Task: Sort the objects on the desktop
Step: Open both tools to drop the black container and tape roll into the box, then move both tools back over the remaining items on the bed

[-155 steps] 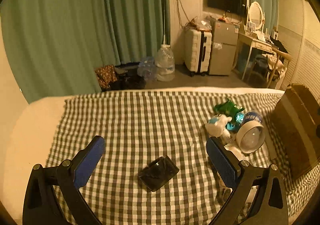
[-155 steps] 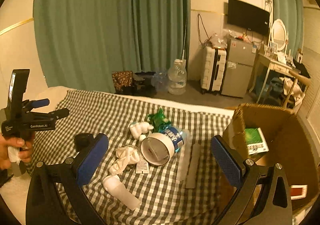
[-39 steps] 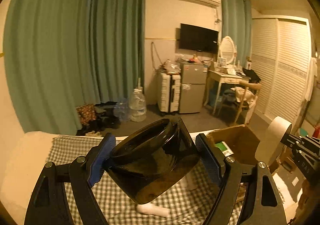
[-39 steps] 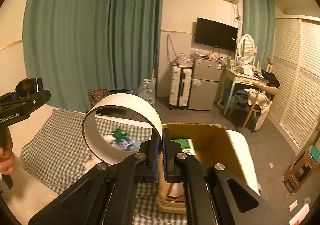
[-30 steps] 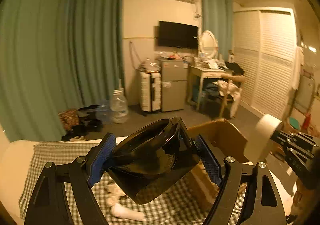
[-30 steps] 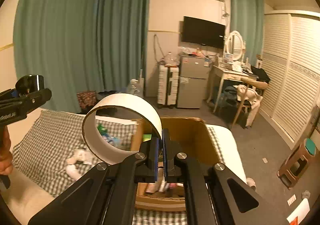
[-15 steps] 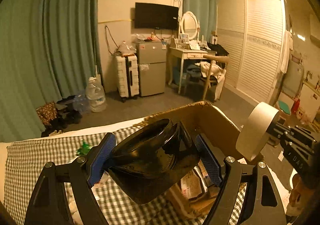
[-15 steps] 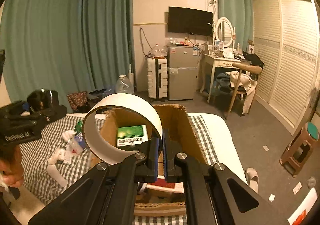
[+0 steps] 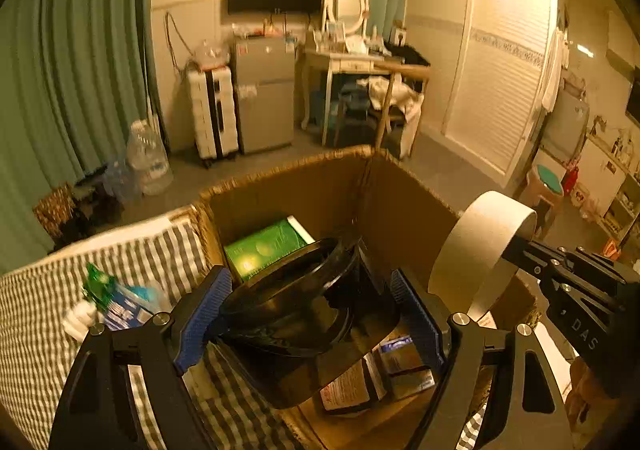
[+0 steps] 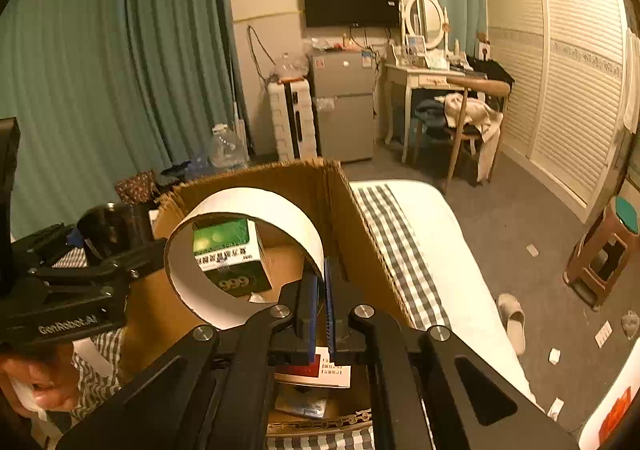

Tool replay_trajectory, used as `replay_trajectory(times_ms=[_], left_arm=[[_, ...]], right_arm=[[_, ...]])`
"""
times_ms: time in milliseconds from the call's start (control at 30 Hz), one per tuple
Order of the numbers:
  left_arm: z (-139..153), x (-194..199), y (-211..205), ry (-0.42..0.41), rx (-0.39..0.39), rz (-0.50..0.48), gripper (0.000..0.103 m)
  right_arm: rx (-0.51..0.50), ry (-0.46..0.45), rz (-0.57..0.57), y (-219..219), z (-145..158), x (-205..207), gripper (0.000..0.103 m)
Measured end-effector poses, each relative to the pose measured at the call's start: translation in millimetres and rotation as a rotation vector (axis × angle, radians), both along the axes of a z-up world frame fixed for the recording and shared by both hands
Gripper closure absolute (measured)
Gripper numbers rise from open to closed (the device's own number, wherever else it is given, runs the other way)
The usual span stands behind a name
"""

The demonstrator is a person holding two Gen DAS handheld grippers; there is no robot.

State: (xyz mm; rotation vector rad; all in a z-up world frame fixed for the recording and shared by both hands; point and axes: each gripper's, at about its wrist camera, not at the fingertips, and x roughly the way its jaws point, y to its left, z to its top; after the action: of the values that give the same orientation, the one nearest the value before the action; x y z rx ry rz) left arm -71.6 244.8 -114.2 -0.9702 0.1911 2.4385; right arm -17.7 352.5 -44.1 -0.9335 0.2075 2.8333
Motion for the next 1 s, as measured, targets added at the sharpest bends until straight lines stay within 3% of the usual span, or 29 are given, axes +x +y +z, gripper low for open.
replay_trajectory(times_ms=[100,367,667,767,833,1000], left_arm=[[-2.4,-0.3,-2.9,-0.02,0.012,-0.008,0.018],[19.3,4.9,-4.9,0.015,0.032,-0.01,0.009],[56.8,13.6,-40.8,0.07,0.048,0.05,0.004],[68.0,19.5,-56.5,0.088,0.046,0.072,0.001],[74.4,25.5,-68.1,0.109,0.031,0.084,0.001],[92.8,42.0,-106.8,0.151,0.015,0.112,0.0]], right_arm=[[-0.059,-0.007,-0.003,6.4,-1.7,-1.2,0.065],[-0.067,0.045,0.006,2.1,15.1,7.2,0.064],[-0.048,0.104,0.032,-14.5,41.3,21.2,0.061],[-0.042,0.123,0.043,-25.7,53.6,31.1,0.049],[-0.041,0.14,0.047,-36.1,62.4,35.9,0.03],[-0.039,0.169,0.067,-61.3,79.1,51.4,0.002]])
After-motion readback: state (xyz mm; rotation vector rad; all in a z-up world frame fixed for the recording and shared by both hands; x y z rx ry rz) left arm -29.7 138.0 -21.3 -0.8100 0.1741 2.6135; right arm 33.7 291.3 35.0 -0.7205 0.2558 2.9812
